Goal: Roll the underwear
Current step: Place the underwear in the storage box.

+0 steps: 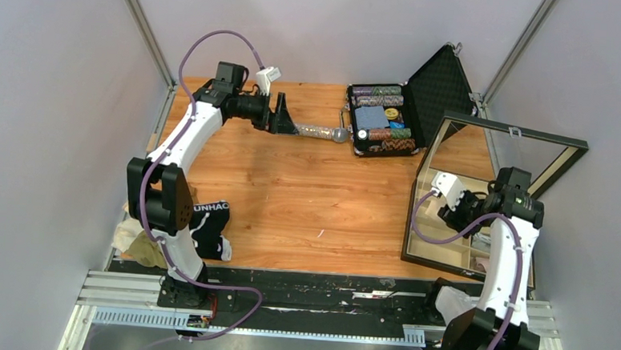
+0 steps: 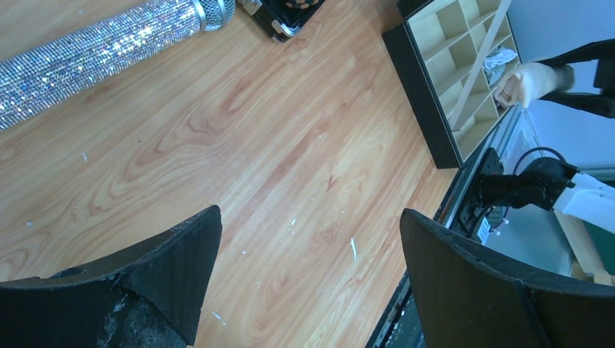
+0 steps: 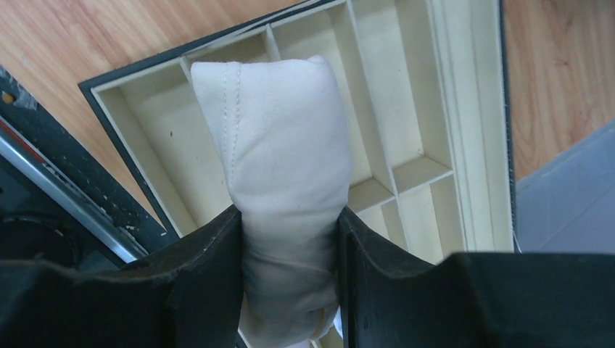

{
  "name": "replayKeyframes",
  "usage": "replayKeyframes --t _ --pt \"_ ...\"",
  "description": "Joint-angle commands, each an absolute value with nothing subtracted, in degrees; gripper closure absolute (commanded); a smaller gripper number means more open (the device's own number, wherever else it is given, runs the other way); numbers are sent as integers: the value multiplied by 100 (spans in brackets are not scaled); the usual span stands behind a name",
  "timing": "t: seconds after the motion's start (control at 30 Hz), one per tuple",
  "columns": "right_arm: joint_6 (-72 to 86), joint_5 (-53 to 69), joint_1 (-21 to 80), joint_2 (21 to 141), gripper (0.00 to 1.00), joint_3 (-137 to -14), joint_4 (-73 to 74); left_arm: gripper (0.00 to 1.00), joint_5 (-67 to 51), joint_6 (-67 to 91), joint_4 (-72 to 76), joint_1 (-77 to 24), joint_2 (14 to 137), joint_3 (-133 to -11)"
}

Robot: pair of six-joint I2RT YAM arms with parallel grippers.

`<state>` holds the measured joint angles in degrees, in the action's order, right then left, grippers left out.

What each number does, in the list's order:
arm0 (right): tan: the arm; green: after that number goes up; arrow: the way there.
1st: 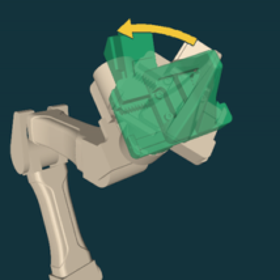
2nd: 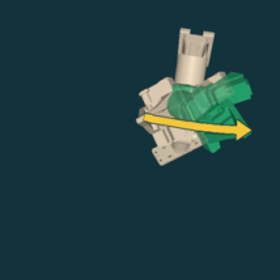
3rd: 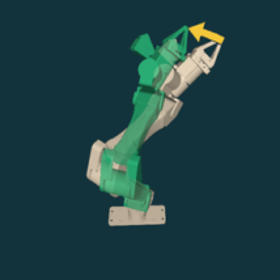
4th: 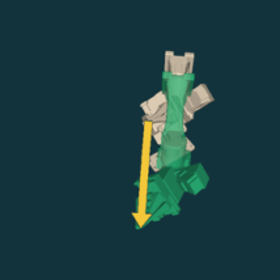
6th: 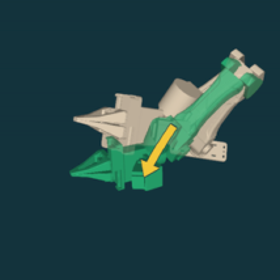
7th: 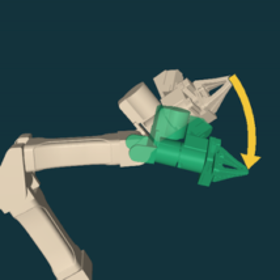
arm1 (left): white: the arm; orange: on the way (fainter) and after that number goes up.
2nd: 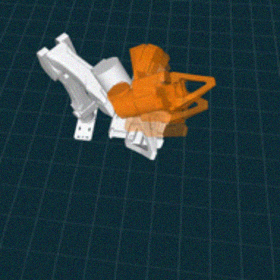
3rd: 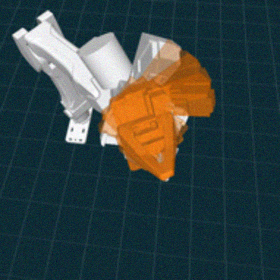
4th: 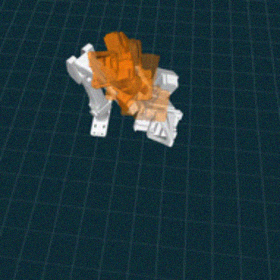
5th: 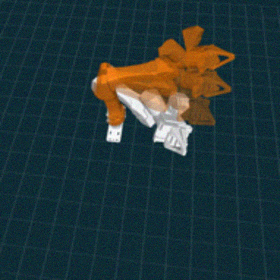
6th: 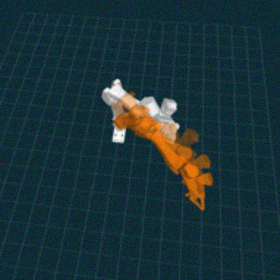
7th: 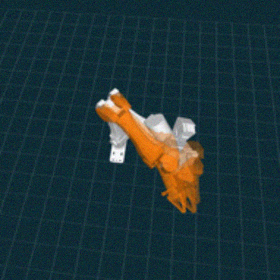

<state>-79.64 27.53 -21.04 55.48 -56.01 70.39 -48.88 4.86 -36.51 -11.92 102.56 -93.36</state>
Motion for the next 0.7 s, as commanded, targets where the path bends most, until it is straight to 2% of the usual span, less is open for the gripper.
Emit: replayKeyframes --t 0.0,0.23,0.67 --pt "-9065 2857 -2309 5905 100 -5452 7048 0 -5096 426 -3570 -1213 10196 -9273" --pt "-9604 2845 -2346 6268 100 -4878 6396 0 -5025 282 -3670 -1214 10166 -9234" --pt "-10350 2788 -2340 7258 100 -4755 6016 0 -4887 103 -3741 -1217 9907 -8891"
